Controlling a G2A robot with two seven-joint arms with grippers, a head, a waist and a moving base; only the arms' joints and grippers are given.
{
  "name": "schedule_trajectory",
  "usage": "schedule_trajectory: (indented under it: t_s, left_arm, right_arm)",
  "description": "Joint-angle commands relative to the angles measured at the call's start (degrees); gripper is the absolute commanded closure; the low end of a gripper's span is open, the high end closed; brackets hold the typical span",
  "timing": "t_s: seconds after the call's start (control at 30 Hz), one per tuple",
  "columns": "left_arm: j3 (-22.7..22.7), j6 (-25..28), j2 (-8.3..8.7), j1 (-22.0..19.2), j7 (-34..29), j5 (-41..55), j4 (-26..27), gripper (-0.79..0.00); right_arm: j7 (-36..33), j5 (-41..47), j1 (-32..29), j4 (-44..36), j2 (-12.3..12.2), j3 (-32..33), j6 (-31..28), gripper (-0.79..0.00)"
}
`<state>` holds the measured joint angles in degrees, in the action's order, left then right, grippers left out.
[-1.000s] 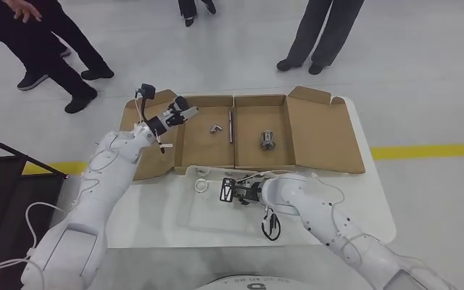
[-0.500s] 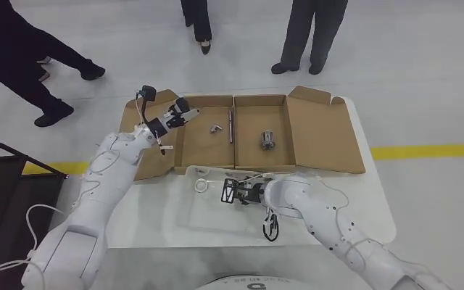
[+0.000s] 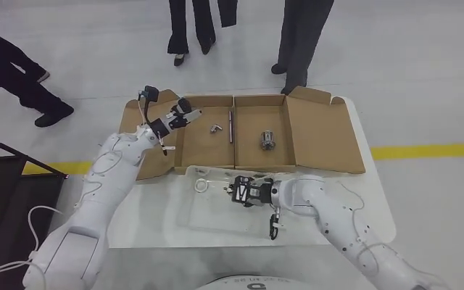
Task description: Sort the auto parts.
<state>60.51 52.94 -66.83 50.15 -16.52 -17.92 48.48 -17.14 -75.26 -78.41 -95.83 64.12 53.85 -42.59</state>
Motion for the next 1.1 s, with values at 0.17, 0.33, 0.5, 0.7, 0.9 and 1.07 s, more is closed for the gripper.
schedule_trajectory:
  t_s: [0.17,0.33,0.5,0.7,0.9,1.07]
  left_arm:
    - [0.3,-0.29,0.0,0.46,0.27,-0.55,0.82,-0.785]
    - [0.57,-0.36,0.04,1.03,0.6,-1.04,1.38,-0.785]
    - [0.94,-0.4,0.12,1.71,0.95,-1.48,2.25,-0.785]
    - [1.35,-0.79,0.22,2.72,1.32,-2.14,3.58,-0.785]
    - [1.58,-1.49,0.25,3.71,1.7,-2.54,5.19,-0.785]
    - [1.58,-1.49,0.25,3.71,1.7,-2.54,5.19,-0.785]
  right_arm:
    - [5.59,19.64,1.61,5.89,-0.37,3.75,-9.49,0.0]
    - [5.3,37.83,3.99,12.69,-0.43,3.35,-15.41,0.0]
    - [-3.86,62.68,9.29,18.31,-0.69,-2.89,-15.41,0.0]
    - [-19.92,91.88,14.28,23.47,-1.0,-7.85,-15.41,0.0]
    - [-29.16,110.91,16.79,27.91,-0.84,-10.67,-15.41,0.0]
    - [-29.16,110.91,16.79,27.91,-0.84,-10.67,-15.41,0.0]
